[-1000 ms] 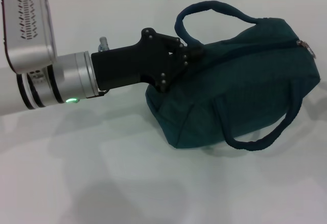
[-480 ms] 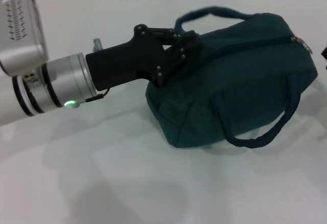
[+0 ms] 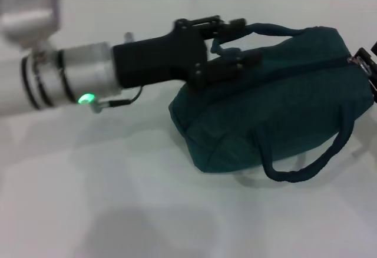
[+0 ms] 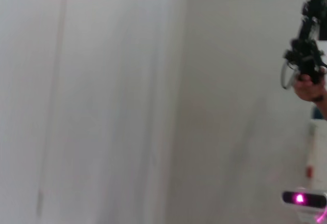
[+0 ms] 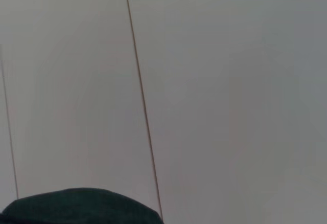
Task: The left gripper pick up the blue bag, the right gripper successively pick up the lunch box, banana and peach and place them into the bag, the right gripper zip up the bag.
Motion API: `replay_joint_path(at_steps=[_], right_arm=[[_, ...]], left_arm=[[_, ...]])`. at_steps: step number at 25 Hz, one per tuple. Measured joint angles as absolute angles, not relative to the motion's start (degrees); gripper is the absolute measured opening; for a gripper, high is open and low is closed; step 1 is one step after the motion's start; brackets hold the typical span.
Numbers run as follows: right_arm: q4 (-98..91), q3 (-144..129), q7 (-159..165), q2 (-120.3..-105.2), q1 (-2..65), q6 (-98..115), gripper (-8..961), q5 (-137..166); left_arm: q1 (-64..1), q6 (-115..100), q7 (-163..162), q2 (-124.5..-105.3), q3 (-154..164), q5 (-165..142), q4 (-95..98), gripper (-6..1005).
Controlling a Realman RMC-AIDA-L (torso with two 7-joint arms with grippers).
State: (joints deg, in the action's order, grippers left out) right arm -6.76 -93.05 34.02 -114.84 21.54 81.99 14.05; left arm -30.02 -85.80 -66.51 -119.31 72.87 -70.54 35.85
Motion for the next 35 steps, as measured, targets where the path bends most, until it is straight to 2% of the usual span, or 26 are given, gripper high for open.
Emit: replay_joint_path(at_steps=[1,4,9,15,26,31,34,35], right_arm=[[-6.8,-93.1,34.0,-114.94,21.6,82.1,405,14.1],[-7.0,-93.1,34.0,-115.04,21.6,82.1,405,14.1],[-7.5,-94.0,34.0,-115.16,21.7,82.3,404,14.2],[-7.6,-94.7,34.2,-115.26,22.0,82.8,404,14.2],[-7.8,-95.4,34.6,-115.4,22.4,82.9,404,14.2],[-7.7,-95.0,34.5,-115.37,21.1,83.7,403,13.9],[-7.5,-95.0,34.3,-115.3,20.1,85.2,403,13.9],[-7.3,-95.0,34.2,-115.25,19.8,85.8,403,13.9]], left_arm=[[-33.8,-83.8,-74.3,-119.27,72.5,-74.9,37.4,409],[-38.3,-80.5,-81.4,-119.23,72.5,-79.9,37.5,646],[-44.3,-76.1,-89.8,-119.67,73.5,-86.5,37.6,663],[-46.7,-71.4,-94.3,-119.8,76.5,-87.0,37.5,667],[-46.0,-69.4,-91.5,-119.66,79.1,-87.2,37.6,556],[-45.1,-70.6,-88.9,-119.73,79.0,-86.6,37.6,324],[-44.7,-71.6,-87.9,-119.73,78.8,-86.1,37.6,131],[-44.6,-71.8,-87.4,-119.72,78.7,-85.9,37.6,114]])
